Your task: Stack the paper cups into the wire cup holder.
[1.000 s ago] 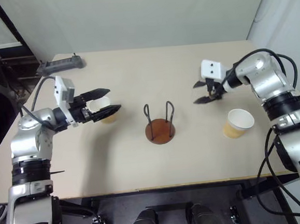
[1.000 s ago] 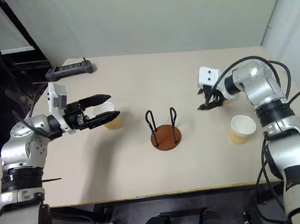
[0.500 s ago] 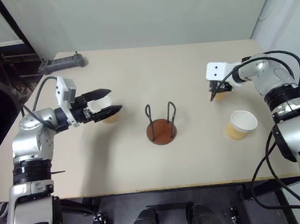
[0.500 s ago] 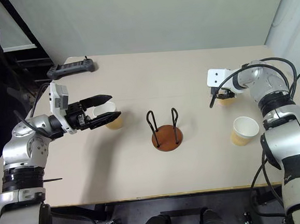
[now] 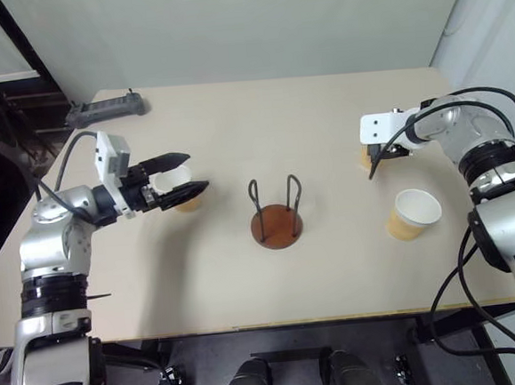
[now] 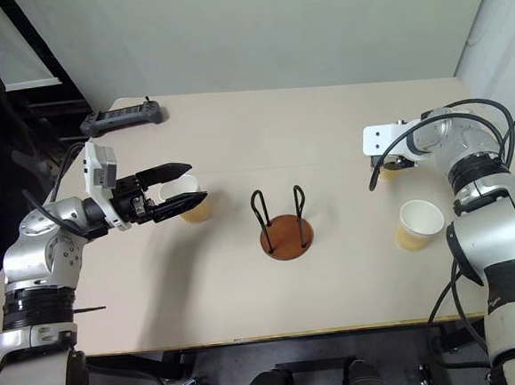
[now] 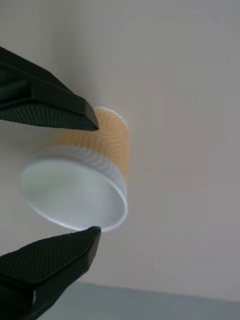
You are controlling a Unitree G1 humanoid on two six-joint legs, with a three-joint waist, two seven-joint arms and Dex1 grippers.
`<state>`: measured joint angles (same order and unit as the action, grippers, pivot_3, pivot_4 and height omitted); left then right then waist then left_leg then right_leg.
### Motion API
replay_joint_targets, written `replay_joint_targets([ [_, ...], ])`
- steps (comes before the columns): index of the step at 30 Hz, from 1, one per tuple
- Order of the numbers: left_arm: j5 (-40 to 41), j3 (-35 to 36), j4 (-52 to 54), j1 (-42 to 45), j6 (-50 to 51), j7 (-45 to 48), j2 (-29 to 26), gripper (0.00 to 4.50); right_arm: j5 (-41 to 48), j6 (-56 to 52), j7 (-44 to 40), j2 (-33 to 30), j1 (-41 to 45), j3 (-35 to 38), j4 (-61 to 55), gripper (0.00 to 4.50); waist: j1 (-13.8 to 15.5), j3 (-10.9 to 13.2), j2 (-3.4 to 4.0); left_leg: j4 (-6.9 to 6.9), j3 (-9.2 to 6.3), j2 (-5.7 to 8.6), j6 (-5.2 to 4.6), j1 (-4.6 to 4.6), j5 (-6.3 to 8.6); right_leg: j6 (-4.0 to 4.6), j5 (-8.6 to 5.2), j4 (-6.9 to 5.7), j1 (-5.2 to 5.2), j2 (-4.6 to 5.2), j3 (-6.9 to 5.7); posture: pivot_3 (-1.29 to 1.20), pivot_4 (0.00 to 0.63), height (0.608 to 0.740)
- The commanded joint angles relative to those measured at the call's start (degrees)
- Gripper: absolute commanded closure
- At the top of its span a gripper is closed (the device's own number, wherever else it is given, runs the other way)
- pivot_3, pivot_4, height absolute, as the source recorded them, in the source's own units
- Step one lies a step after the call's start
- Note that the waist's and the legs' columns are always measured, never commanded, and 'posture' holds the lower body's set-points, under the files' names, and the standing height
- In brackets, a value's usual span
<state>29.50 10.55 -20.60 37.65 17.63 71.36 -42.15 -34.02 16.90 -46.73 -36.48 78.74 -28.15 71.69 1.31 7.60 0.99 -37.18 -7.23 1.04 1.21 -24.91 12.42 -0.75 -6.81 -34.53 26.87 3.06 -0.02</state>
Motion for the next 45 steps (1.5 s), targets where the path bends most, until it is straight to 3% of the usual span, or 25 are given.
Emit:
replay_joint_targets([
  [1,0.3,1.6,1.1,0.3,-0.7,0.4,-1.2,0.0,-1.2,0.9,0.0,-1.0,2.0,-0.5,0.1,1.4,0.0,0.0,0.0,0.0,0.0,0.0,0.0,0.0,0.0,0.0,0.0,0.0,0.0,0.0,0.0,0.0,0.15,0.74],
  [7,0.3,1.7,1.1,0.0,-0.8,0.4,-1.2,0.0,-2.1,1.0,-0.3,-0.5,1.8,-0.7,0.5,1.56,0.0,0.0,0.0,0.0,0.01,0.0,-0.01,0.0,-0.01,0.01,0.01,-0.01,0.0,0.0,0.0,0.0,0.15,0.74],
  [10,0.4,1.8,1.3,-0.3,-0.8,0.4,-1.3,0.0,-2.4,1.0,-0.4,-0.1,1.5,-0.8,0.5,2.31,0.0,0.0,0.0,0.0,0.02,-0.02,-0.01,0.01,-0.01,0.01,0.01,-0.01,0.0,0.0,0.0,0.0,0.15,0.74],
  [16,0.2,0.2,1.6,0.0,-0.5,2.9,-1.8,0.0,-2.6,1.1,-0.2,1.3,0.9,-1.0,0.5,4.49,0.0,0.0,0.0,0.0,0.03,-0.03,-0.01,0.01,-0.01,0.01,0.01,-0.03,0.0,0.0,0.0,0.0,0.15,0.74],
  [30,-4.2,-9.0,-5.2,8.7,-5.3,20.5,-3.9,0.0,-1.7,1.4,-2.2,1.9,0.6,-0.6,0.2,4.49,0.0,0.0,0.0,-0.01,0.03,-0.04,0.13,0.0,0.06,0.03,0.02,-0.05,0.0,0.02,-0.04,0.0,0.15,0.74],
  [36,-3.3,-13.8,-4.8,11.1,-7.3,21.1,-4.8,0.0,-0.9,1.4,-4.3,0.9,1.3,0.0,-0.5,4.49,0.0,0.0,0.0,0.0,0.04,-0.05,0.08,-0.01,0.04,0.03,0.02,0.0,0.0,0.01,-0.04,0.0,0.15,0.74],
  [45,-3.0,-15.2,-5.4,11.5,-8.3,21.1,-3.8,0.0,1.1,1.2,-9.8,-1.4,3.8,1.4,-4.1,4.49,0.0,0.0,0.01,0.01,0.05,-0.06,-0.08,-0.02,-0.06,0.02,0.02,0.02,0.0,0.01,-0.05,0.0,0.15,0.74],
])
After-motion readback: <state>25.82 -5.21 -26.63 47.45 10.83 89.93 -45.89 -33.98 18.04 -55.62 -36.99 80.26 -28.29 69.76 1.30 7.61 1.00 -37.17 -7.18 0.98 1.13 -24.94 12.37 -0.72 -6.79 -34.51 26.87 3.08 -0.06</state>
